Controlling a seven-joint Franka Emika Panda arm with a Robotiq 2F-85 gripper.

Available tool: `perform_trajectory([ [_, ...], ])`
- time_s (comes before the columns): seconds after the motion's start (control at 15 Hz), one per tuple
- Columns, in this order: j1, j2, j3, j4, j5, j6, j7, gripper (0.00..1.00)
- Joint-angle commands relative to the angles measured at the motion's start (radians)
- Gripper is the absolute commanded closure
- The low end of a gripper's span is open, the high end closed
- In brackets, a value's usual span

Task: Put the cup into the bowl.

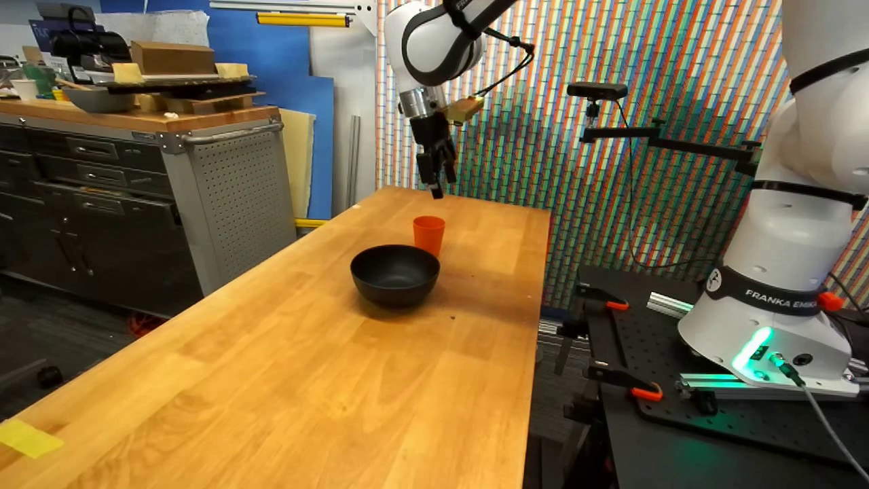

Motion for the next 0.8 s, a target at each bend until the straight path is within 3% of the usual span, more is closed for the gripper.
perform_trajectory([
  [0.0, -0.036, 0.109, -0.003, 0.126, 0.088, -0.093, -0.077, 0.00],
  [0.53, -0.060, 0.256, -0.004, 0.238, 0.083, -0.091, -0.099, 0.00],
  [0.6, -0.059, 0.270, -0.002, 0.245, 0.082, -0.087, -0.098, 0.25],
  [0.73, -0.059, 0.291, -0.002, 0.253, 0.081, -0.085, -0.098, 0.32],
])
